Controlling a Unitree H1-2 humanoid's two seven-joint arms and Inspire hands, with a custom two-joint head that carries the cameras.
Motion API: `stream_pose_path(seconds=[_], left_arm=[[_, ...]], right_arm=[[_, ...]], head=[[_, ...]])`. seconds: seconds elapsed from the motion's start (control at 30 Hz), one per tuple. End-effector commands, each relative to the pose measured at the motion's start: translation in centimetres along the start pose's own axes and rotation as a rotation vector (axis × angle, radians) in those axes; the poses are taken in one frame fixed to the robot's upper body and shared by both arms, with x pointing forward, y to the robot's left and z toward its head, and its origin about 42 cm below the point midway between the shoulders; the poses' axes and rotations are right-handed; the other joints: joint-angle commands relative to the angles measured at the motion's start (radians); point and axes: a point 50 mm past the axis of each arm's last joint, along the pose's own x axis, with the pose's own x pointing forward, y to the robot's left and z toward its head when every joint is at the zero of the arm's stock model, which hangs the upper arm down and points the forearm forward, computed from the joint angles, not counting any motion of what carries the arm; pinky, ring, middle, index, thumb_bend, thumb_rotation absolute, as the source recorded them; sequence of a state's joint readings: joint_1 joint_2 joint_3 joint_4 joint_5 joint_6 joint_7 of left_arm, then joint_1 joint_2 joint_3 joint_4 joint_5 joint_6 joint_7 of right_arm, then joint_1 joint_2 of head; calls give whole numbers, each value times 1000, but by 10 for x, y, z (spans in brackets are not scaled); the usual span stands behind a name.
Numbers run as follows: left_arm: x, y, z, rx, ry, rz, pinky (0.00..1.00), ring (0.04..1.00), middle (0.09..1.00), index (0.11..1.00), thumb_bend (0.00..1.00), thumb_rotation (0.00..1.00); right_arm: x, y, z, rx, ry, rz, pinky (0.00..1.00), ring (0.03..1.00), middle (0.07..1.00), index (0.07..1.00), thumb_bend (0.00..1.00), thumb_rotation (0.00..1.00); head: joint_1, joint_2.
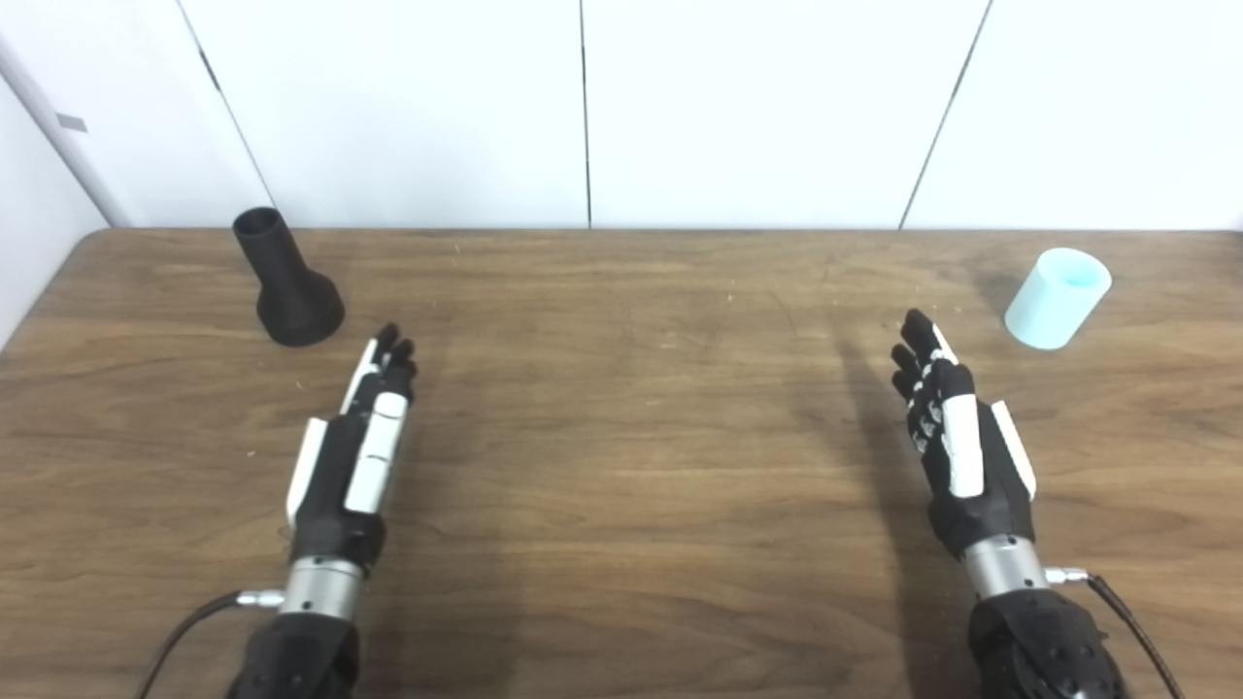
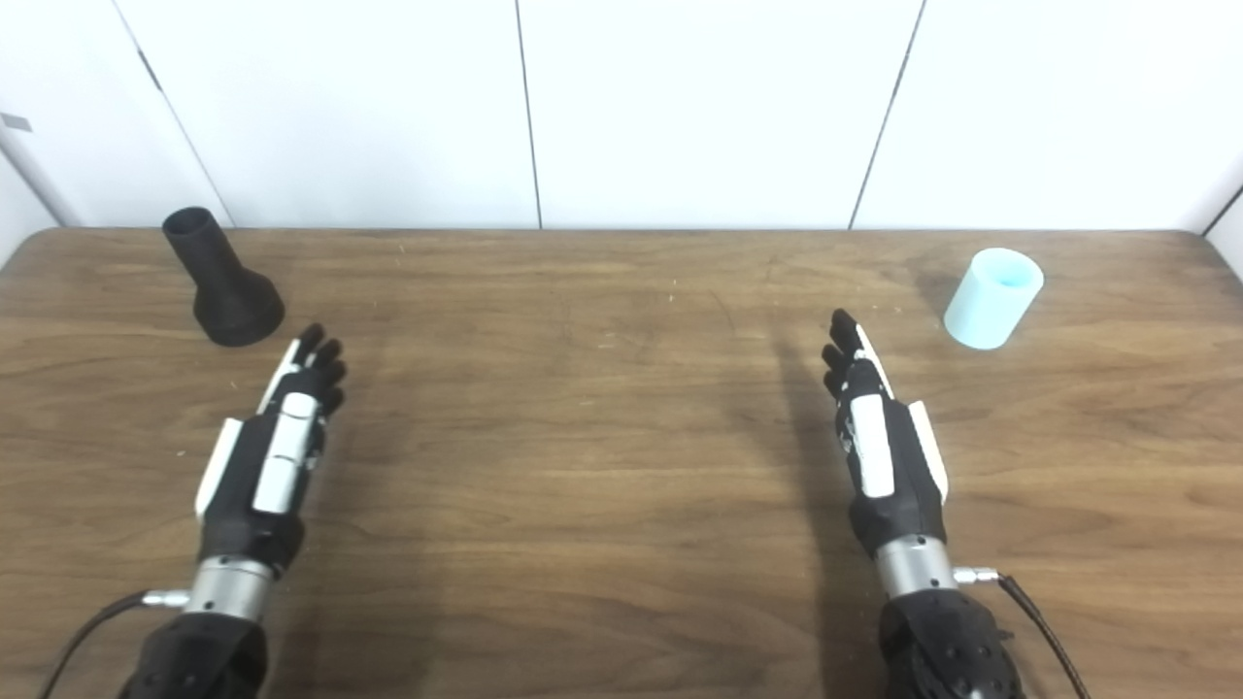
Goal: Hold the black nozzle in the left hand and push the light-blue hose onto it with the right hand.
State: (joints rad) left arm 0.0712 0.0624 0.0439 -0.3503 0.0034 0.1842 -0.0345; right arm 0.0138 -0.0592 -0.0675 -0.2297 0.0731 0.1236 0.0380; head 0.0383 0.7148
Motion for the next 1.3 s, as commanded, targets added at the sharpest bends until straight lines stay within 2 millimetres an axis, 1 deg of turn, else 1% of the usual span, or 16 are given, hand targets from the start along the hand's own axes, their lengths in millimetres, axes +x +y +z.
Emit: stream_pose_path(seconds=[0.0, 0.37, 0.73, 0.9, 0.93, 1.0, 1.1, 1.13, 1.17, 1.2, 1.23, 1.27], left_arm=[[6, 2, 8, 23, -58, 9, 981, 971, 968, 974, 450, 882], [4, 10, 5, 18, -45, 33, 984, 972, 968, 971, 446, 886], [-1, 13, 1, 28, -33, 67, 983, 975, 969, 970, 459, 885], [-2, 9, -1, 35, -31, 77, 980, 973, 970, 969, 454, 882], [-3, 8, -2, 36, -31, 79, 978, 970, 969, 968, 447, 878], [-3, 6, -2, 37, -30, 82, 977, 969, 966, 968, 440, 873], [-3, 3, -2, 41, -30, 85, 977, 969, 964, 968, 445, 874], [-4, 1, -3, 41, -28, 85, 977, 969, 964, 968, 446, 874], [-4, 0, -4, 42, -27, 86, 977, 969, 964, 968, 446, 876], [-5, -2, -6, 42, -24, 87, 977, 969, 964, 968, 446, 877], [-6, -3, -7, 41, -23, 88, 977, 969, 963, 968, 442, 877], [-6, -4, -8, 40, -20, 90, 977, 969, 962, 968, 440, 877]], right_arm=[[5, 3, 14, 3, -88, -1, 991, 989, 989, 975, 545, 1000], [5, 3, 13, 0, -90, -3, 1000, 991, 986, 974, 539, 1000], [6, -5, 15, -9, -86, -6, 997, 975, 980, 971, 537, 1000], [6, -9, 14, -23, -81, -2, 988, 971, 977, 967, 538, 1000], [6, -10, 14, -23, -81, -1, 988, 971, 976, 966, 544, 1000], [7, -14, 14, -24, -82, 1, 990, 972, 976, 966, 548, 1000], [8, -18, 13, -27, -82, 2, 990, 972, 975, 965, 551, 1000], [8, -21, 11, -29, -80, 3, 990, 972, 975, 965, 551, 1000], [8, -23, 10, -30, -79, 3, 987, 970, 974, 963, 555, 1000], [8, -26, 7, -31, -77, 3, 985, 970, 973, 962, 557, 1000], [8, -28, 5, -32, -76, 3, 980, 968, 972, 958, 565, 1000], [8, -31, 3, -33, -76, 5, 978, 967, 971, 956, 569, 1000]], head=[[1, 1], [8, -2], [21, -19], [65, -40], [65, -40], [94, -52], [103, -57], [142, -79], [142, -79], [167, -98], [167, -98], [187, -115]])
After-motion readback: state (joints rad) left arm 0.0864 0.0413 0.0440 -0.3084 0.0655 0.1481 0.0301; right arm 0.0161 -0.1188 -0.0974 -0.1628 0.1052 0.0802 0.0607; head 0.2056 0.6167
